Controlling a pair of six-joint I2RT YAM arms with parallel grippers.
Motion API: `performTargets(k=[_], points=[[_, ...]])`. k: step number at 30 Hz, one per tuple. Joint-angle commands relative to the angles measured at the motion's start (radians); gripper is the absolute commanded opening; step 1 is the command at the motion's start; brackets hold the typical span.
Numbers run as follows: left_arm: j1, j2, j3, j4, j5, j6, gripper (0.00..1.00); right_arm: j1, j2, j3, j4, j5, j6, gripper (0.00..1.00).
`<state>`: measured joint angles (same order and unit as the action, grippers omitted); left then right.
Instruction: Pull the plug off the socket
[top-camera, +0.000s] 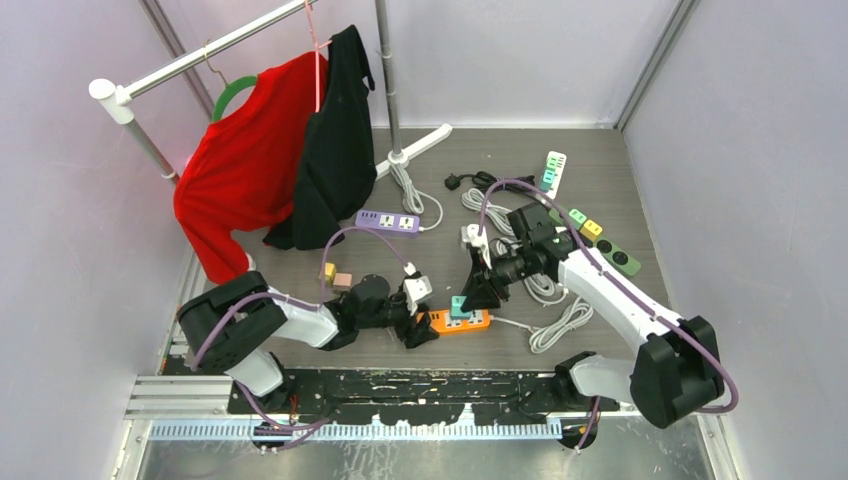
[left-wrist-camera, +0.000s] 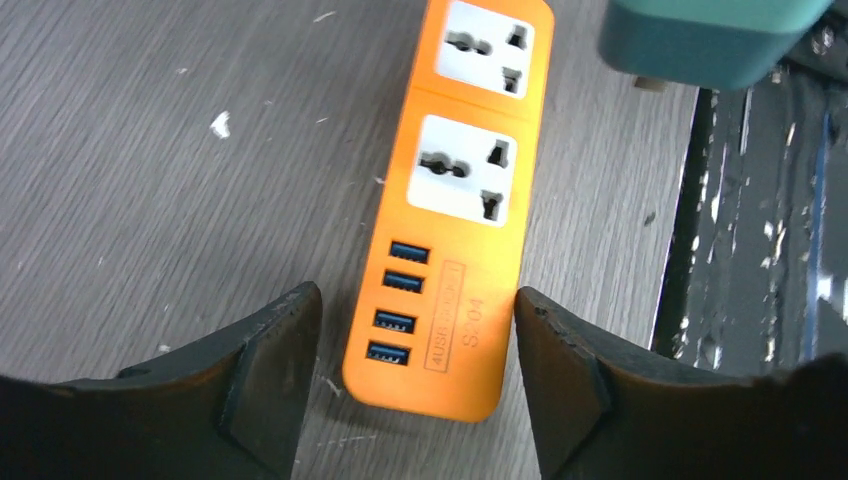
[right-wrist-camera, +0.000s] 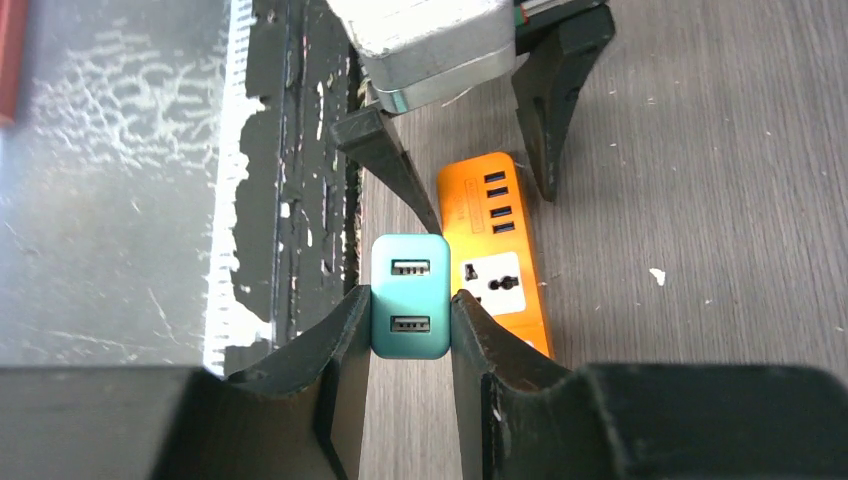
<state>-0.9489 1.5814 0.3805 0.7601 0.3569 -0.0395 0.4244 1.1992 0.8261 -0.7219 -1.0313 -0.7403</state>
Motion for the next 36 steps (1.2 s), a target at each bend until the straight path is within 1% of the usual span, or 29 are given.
performTargets(k=[1, 6, 9, 12, 15, 18, 20, 21, 22, 24, 25, 26, 27, 30, 32, 34, 36], points=[[0.007, -0.098, -0.006, 0.01, -0.082, -0.159, 0.75, -0.027, 0.054, 0.11, -0.055, -0.023, 0.17, 0.01], [0.008, -0.249, 0.005, -0.143, -0.125, -0.223, 0.81, -0.054, 0.081, 0.136, 0.006, 0.018, 0.375, 0.01], [0.008, -0.365, 0.012, -0.248, -0.176, -0.292, 0.89, -0.073, 0.116, 0.156, 0.023, 0.03, 0.494, 0.01], [0.008, -0.468, 0.02, -0.344, -0.211, -0.394, 1.0, -0.096, 0.16, 0.179, 0.023, 0.026, 0.57, 0.01], [0.009, -0.56, 0.029, -0.407, -0.248, -0.526, 1.0, -0.109, 0.202, 0.197, 0.015, 0.021, 0.614, 0.01], [0.008, -0.598, 0.09, -0.524, -0.297, -0.631, 1.0, -0.113, 0.25, 0.219, -0.011, 0.019, 0.632, 0.01], [0.004, -0.593, 0.136, -0.593, -0.31, -0.688, 0.99, -0.115, 0.279, 0.234, -0.034, 0.02, 0.633, 0.01], [-0.003, -0.588, 0.163, -0.634, -0.343, -0.705, 1.0, -0.116, 0.289, 0.239, -0.044, 0.022, 0.632, 0.01], [-0.029, -0.583, 0.2, -0.699, -0.415, -0.72, 1.0, -0.116, 0.299, 0.244, -0.052, 0.027, 0.63, 0.01], [-0.133, -0.554, 0.298, -0.861, -0.665, -0.716, 0.99, -0.118, 0.309, 0.249, -0.06, 0.031, 0.627, 0.01], [-0.186, -0.531, 0.356, -0.94, -0.769, -0.72, 0.99, -0.116, 0.31, 0.249, -0.061, 0.034, 0.627, 0.01], [-0.234, -0.499, 0.403, -1.004, -0.852, -0.733, 0.99, -0.116, 0.31, 0.248, -0.061, 0.038, 0.627, 0.01], [-0.258, -0.467, 0.45, -1.048, -0.899, -0.743, 0.99, -0.116, 0.31, 0.248, -0.059, 0.04, 0.627, 0.01], [-0.306, -0.381, 0.541, -1.1, -0.962, -0.752, 1.0, -0.118, 0.312, 0.245, -0.057, 0.042, 0.629, 0.01], [-0.331, -0.324, 0.593, -1.115, -1.004, -0.758, 0.98, -0.118, 0.315, 0.246, -0.055, 0.045, 0.63, 0.01], [-0.349, -0.247, 0.656, -1.137, -1.035, -0.775, 0.9, -0.118, 0.316, 0.245, -0.055, 0.046, 0.63, 0.01], [-0.357, -0.187, 0.719, -1.184, -1.054, -0.802, 0.88, -0.118, 0.316, 0.245, -0.053, 0.048, 0.632, 0.01]])
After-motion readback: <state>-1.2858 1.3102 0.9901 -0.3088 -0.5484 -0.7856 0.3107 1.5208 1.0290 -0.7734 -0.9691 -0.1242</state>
